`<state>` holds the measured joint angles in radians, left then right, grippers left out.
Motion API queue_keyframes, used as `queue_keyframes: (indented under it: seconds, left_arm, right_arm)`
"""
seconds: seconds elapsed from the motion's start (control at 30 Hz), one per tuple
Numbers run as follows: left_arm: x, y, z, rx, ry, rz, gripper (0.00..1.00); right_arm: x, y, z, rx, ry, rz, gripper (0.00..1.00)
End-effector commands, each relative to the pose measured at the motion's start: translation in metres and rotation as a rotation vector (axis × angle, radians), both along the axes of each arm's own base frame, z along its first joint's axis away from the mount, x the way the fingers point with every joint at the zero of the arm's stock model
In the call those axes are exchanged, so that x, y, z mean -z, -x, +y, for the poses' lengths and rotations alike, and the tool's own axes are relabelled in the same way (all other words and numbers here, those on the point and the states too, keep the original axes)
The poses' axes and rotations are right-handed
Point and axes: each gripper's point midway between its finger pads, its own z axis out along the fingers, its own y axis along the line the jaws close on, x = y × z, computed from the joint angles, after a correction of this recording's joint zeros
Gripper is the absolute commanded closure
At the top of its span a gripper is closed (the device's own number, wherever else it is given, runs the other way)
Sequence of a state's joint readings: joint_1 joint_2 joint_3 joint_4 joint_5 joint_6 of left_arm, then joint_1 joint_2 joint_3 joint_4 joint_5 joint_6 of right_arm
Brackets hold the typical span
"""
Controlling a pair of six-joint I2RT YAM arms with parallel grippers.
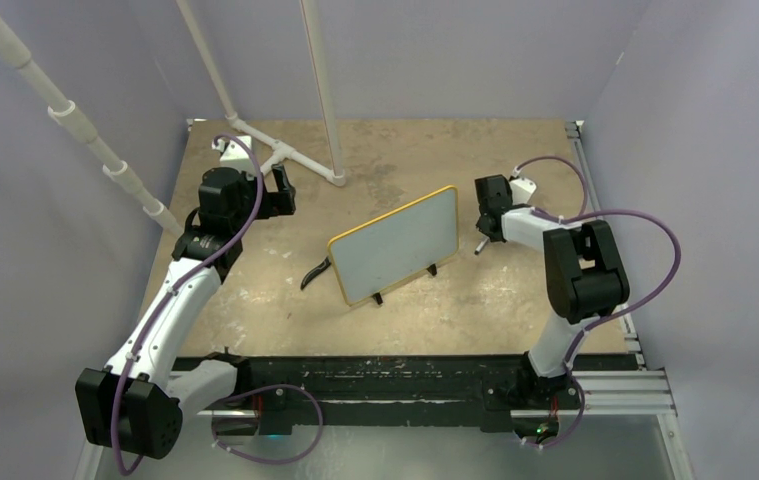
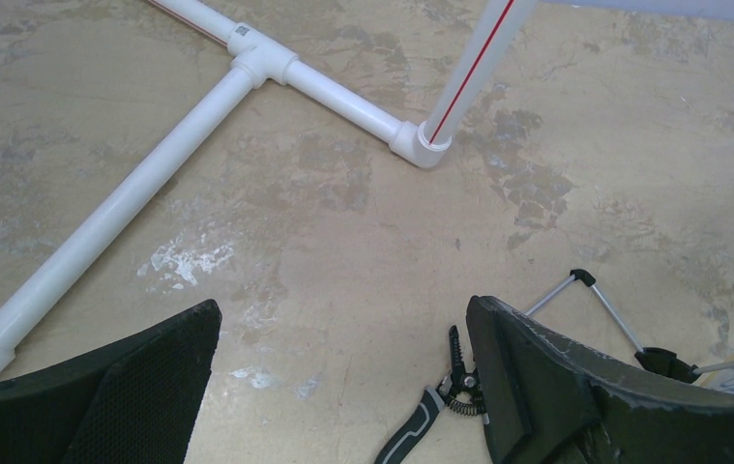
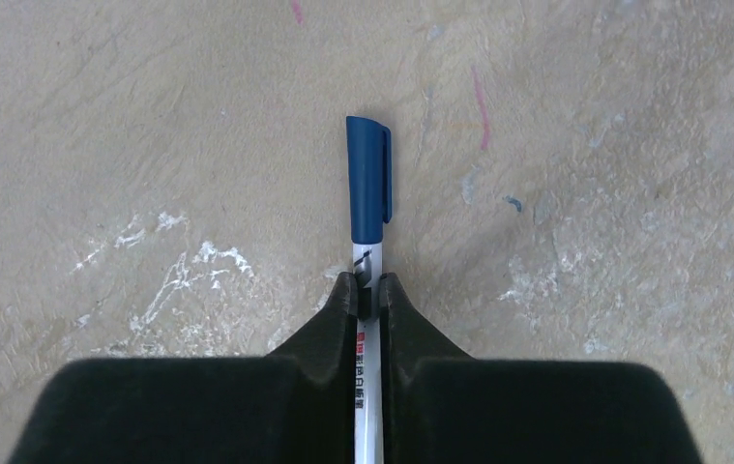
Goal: Write a sentence on the whiteboard
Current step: Pick up the whiteboard marker from the center of the board, then pass from the right arm to the left
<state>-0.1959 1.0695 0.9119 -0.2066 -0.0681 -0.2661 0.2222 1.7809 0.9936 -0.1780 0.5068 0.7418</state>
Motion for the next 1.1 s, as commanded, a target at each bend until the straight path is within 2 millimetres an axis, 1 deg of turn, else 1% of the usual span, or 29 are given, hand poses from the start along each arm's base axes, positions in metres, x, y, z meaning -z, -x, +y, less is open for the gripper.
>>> queue_keyframes:
  seconds: [0.0,0.17,0.23,0.3,0.4,0.47,0.53,0.6,0.63,0.7,0.73,0.77,0.83,0.87,0.93,1.0,1.07]
  left_arm:
    - [-0.005,-0.004,0.002,-0.002,-0.016,-0.025,0.02]
    - [-0.006,-0.004,0.001,0.005,-0.011,-0.027,0.02]
    - [-0.006,-0.004,0.001,0.006,-0.011,-0.028,0.02]
    - [-0.006,-0.003,0.0,0.009,-0.011,-0.029,0.02]
    - [-0.009,-0.002,-0.003,0.03,-0.004,-0.036,0.03]
    - [-0.014,-0.002,-0.006,0.048,-0.004,-0.051,0.04]
    - [-0.023,-0.004,-0.007,0.058,-0.008,-0.088,0.04]
    - [-0.039,-0.005,-0.009,0.064,-0.003,-0.113,0.04]
    - [-0.056,-0.005,-0.015,0.092,0.019,-0.138,0.05]
    - [-0.083,-0.003,-0.03,0.158,0.073,-0.179,0.06]
    - [-0.095,0.0,-0.041,0.202,0.104,-0.194,0.07]
    - [-0.107,0.003,-0.052,0.246,0.133,-0.208,0.07]
    - [-0.126,0.013,-0.084,0.357,0.174,-0.222,0.07]
    - [-0.133,0.022,-0.106,0.415,0.185,-0.22,0.08]
    - [-0.141,0.038,-0.141,0.506,0.215,-0.206,0.08]
    - [-0.149,0.051,-0.165,0.574,0.287,-0.192,0.08]
    - [-0.161,0.062,-0.179,0.631,0.379,-0.202,0.08]
  right_arm:
    - [-0.002,-0.001,0.006,-0.091,0.004,-0.018,0.98]
    - [-0.015,0.004,0.009,-0.204,0.032,-0.04,1.0]
    - [-0.018,0.012,0.012,-0.23,0.013,-0.041,1.0]
    - [-0.027,0.017,0.012,-0.245,0.013,-0.056,1.0]
    - [-0.055,0.023,0.003,-0.229,0.051,-0.104,1.0]
    - [-0.082,0.025,-0.001,-0.238,0.07,-0.162,1.0]
    - [-0.115,0.028,0.001,-0.27,0.069,-0.247,1.0]
    - [-0.156,0.031,0.012,-0.355,0.056,-0.364,1.0]
    - [-0.184,0.035,0.023,-0.428,0.028,-0.453,1.0]
    - [-0.228,0.046,0.046,-0.57,-0.001,-0.593,1.0]
    - [-0.249,0.053,0.058,-0.643,-0.01,-0.66,1.0]
    - [-0.265,0.061,0.07,-0.718,-0.022,-0.712,1.0]
    - [-0.296,0.074,0.092,-0.846,-0.051,-0.809,1.0]
    - [-0.307,0.082,0.103,-0.907,-0.069,-0.844,1.0]
    - [-0.325,0.097,0.126,-1.028,-0.113,-0.907,1.0]
    - [-0.341,0.112,0.148,-1.117,-0.145,-0.962,1.0]
    - [-0.352,0.126,0.171,-1.195,-0.174,-0.992,1.0]
